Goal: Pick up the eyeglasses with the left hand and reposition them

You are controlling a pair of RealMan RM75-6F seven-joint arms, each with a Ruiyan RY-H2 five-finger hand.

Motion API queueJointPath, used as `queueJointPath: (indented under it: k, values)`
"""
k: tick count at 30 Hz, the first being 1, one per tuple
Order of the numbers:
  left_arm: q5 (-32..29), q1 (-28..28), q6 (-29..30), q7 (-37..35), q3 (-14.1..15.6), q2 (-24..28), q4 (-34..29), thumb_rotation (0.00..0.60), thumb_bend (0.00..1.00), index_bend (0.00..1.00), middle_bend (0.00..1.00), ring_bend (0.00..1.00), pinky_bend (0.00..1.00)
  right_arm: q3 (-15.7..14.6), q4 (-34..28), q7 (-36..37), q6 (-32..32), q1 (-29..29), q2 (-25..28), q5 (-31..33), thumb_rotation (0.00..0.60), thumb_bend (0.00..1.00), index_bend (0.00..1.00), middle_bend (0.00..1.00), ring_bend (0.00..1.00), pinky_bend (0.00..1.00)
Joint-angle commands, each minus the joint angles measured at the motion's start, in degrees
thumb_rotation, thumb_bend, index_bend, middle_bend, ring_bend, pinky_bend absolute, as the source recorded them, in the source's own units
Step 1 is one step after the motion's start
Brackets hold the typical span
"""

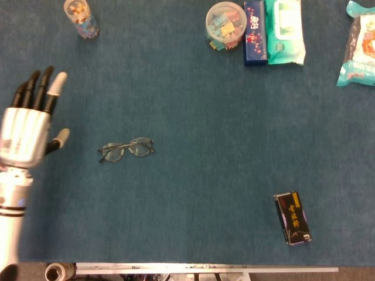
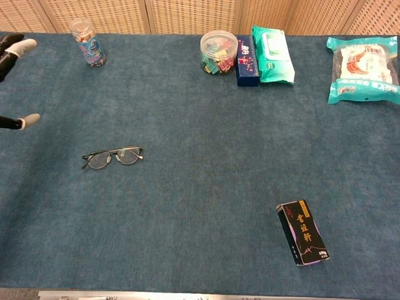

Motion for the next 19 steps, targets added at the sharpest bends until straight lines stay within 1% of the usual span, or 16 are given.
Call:
queueJointPath:
  k: [1,5,8,12,15,19]
  values:
    - [0.2,2.0,0.3,-4.7,1.0,5.3,-3.9,0.6,0.18,0.01,0.0,0.0,0.18,-0.1,-1.3,-1.7,0.0,-0.1,0.4,0.1,0.6,0.0,0.44,0.32,0.2,0.33]
    - [-0.5,4.0,1.2,-7.3,1.5,10.2,-8.8,0.6,0.18,0.01,0.0,0.0,0.2,-0.1,-3.2,-4.3,0.0,-0.3,0.8,0.2,0.6,0.0,0.44,0.32,0.2,0.33]
    - [-1.0,5.5,1.6,-10.2,2.1,15.2,-13.9,0.6,0.18,0.01,0.0,0.02,0.23,-0.2,-4.9,-6.3,0.1,-0.7,0.8,0.8,0.6,0.0,0.44,0.32,0.2,0.33]
    - [-0.3,7.5,3.7,-11.7,2.5,19.8,-17.9,0.6,0.18,0.01,0.01,0.04,0.24,-0.3,-6.9,-8.2,0.5,-1.5,0.6,1.9,0.6,0.0,0.44,0.32,0.2,0.33]
    - [0.3,8.6,4.8,-12.3,2.7,22.2,-19.3,0.6,0.18,0.01,0.02,0.04,0.25,-0.3,-8.3,-9.7,1.0,-1.9,0.9,2.1,0.6,0.0,0.44,0.32,0.2,0.33]
    - [-0.3,9.5,6.1,-11.0,1.9,21.8,-18.0,0.6,0.18,0.01,0.03,0.05,0.26,-0.3,-9.0,-10.6,1.0,-2.1,1.1,2.2,0.6,0.0,0.44,0.32,0.2,0.33]
